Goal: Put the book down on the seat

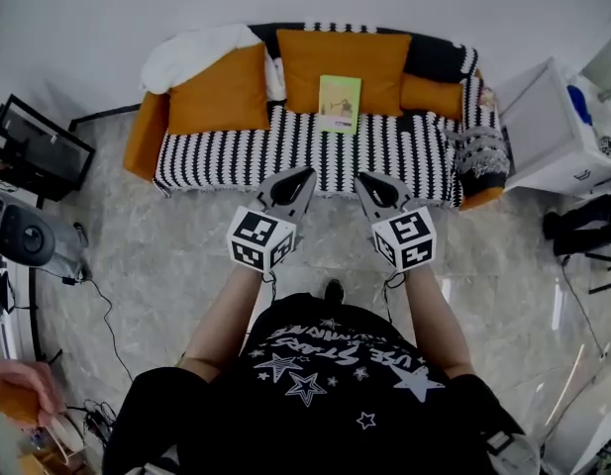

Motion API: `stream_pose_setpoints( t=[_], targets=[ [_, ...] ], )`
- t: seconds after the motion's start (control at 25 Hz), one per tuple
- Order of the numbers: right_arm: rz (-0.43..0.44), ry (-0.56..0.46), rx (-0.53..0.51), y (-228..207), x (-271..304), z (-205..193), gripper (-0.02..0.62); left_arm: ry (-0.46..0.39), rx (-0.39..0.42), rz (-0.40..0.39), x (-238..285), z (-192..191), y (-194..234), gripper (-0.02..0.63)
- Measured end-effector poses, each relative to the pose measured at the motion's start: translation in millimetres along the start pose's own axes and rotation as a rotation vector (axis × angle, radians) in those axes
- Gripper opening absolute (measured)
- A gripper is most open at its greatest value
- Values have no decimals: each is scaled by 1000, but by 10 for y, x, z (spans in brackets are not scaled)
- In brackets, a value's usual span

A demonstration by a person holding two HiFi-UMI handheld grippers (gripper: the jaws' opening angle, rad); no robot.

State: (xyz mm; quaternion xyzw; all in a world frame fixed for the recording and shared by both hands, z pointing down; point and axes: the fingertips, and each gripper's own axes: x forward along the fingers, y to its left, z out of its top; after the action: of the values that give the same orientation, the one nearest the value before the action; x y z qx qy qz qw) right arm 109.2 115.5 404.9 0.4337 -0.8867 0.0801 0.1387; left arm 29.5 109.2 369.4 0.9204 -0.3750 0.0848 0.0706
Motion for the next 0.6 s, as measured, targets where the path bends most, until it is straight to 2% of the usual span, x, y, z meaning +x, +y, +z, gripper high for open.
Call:
stream_pose_setpoints(
  t=[0.36, 0.6],
  targets=[
    [-75, 13, 47, 184, -117, -15, 38, 4, -18, -15, -367, -97, 61, 11],
    [-115, -3, 33, 472, -229, 32, 38, -25, -11, -16, -685, -46, 48, 11]
  ],
)
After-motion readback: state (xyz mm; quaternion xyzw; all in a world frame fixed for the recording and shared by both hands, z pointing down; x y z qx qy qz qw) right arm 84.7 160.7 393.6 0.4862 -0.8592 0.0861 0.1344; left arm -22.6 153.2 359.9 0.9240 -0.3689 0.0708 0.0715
